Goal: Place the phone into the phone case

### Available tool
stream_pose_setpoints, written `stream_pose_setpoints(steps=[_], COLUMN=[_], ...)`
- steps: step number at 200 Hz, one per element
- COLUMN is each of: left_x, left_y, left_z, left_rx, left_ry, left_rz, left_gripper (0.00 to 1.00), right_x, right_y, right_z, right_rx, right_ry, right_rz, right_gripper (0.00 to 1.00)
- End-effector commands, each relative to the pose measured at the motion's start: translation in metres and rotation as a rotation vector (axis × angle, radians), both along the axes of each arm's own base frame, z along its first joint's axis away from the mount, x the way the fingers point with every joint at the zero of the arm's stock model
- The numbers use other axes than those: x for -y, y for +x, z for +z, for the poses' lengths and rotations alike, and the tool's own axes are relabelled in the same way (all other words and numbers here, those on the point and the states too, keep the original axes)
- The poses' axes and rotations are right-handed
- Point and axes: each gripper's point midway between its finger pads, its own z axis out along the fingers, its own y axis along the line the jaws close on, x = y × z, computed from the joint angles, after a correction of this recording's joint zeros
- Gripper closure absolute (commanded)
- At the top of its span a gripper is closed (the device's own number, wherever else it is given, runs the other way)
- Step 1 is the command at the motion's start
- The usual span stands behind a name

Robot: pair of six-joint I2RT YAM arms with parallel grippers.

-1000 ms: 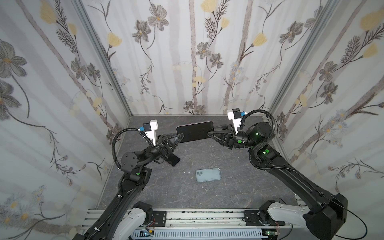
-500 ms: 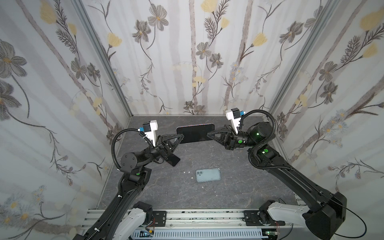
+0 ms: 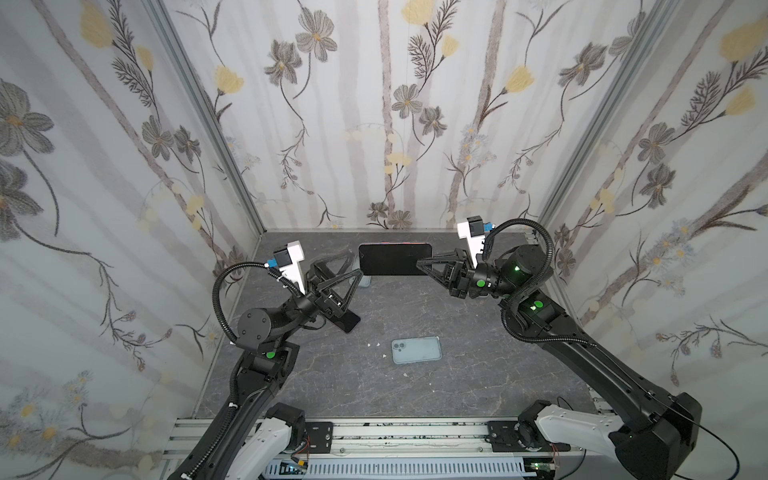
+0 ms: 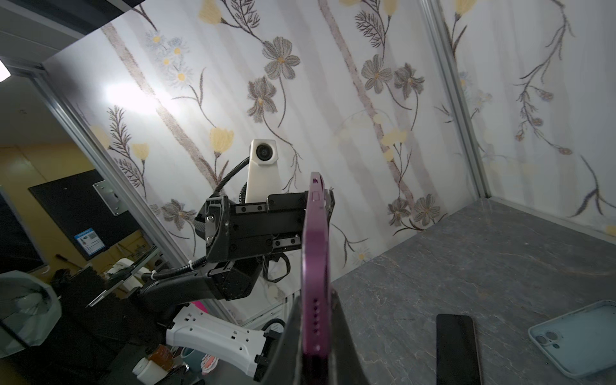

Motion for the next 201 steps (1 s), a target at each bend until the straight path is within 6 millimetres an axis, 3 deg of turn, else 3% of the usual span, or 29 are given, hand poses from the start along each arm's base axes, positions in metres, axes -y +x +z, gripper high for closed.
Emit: stream_pose_setpoints(steps=[1,32,80,113,144,163,167,175,201], left_x=[-0.032,-0.065,-0.058,-0.04,-0.023,-0.01,-0.007,-0.002,0.019], left_y=[0.042,0.068,0.076,0.065,0.049,0.039,0.037,0.034,0.025], left_z=[-0.028,-0.077,-0.142,-0.191,-0.236,-0.257,-0.262,-0.269,-0.287], left_rx=[-0.139,-0.336,-0.518,-0.655,-0.79,-0.852,-0.864,-0.877,-0.903], left_ry=[0.03,0.127,0.286,0.364,0.383,0.402,0.41,0.425,0.482], left_rz=[0.3,0.547,0.527,0.403,0.271,0.199,0.187,0.163,0.089], left_gripper=[0.0,0.0,0.0,0.0,0.0,0.0,0.0,0.0,0.0], right_x=[0.014,0.043,0.087,0.101,0.11,0.108,0.107,0.103,0.088], right_y=[0.026,0.056,0.076,0.063,0.04,0.022,0.018,0.01,-0.012], right_z=[-0.002,-0.025,-0.054,-0.09,-0.147,-0.172,-0.187,-0.199,-0.221], right_rx=[0.01,-0.057,-0.157,-0.277,-0.459,-0.565,-0.6,-0.645,-0.734], right_ry=[-0.023,-0.088,-0.185,-0.231,-0.273,-0.268,-0.283,-0.282,-0.277], right_rz=[-0.198,-0.46,-0.74,-0.765,-0.741,-0.681,-0.665,-0.631,-0.519], right_gripper=[1.0,1.0,1.0,1.0,1.0,1.0,1.0,1.0,1.0])
